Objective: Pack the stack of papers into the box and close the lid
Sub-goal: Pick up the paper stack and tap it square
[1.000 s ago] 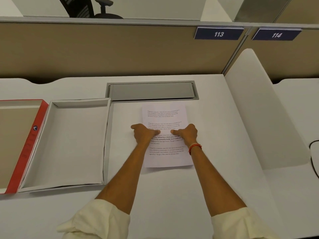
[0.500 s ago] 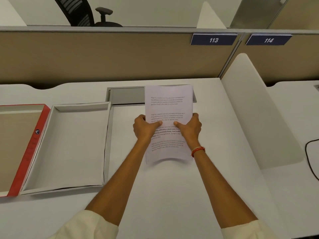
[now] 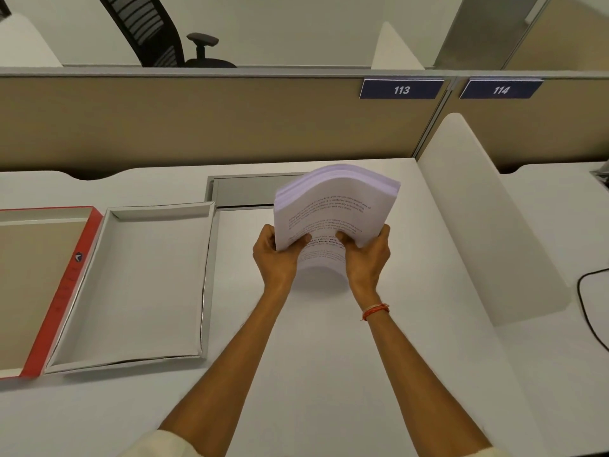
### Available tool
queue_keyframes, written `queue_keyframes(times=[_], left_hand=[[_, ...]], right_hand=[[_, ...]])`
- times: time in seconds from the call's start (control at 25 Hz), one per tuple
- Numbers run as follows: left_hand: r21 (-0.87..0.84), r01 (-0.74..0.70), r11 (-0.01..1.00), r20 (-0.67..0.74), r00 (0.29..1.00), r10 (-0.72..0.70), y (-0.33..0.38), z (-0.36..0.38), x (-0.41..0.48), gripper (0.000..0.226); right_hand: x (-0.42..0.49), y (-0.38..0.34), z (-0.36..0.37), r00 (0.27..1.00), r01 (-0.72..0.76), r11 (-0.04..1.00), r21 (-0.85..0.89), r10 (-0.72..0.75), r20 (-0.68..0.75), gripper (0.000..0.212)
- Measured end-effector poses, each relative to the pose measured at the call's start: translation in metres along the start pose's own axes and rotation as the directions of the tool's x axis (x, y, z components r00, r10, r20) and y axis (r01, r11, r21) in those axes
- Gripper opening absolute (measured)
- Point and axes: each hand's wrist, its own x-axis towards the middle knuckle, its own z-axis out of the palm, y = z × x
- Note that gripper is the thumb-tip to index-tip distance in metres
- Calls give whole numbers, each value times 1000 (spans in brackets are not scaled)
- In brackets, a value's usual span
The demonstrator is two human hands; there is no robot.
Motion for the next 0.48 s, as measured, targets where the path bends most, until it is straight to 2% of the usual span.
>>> queue_keyframes(times=[0.48], left_hand=[[36,-21,999,42,999,20,-13,-6,0,47]], right_hand=[[-4,14,-7,998,-26,1000,-9,26,58,65]])
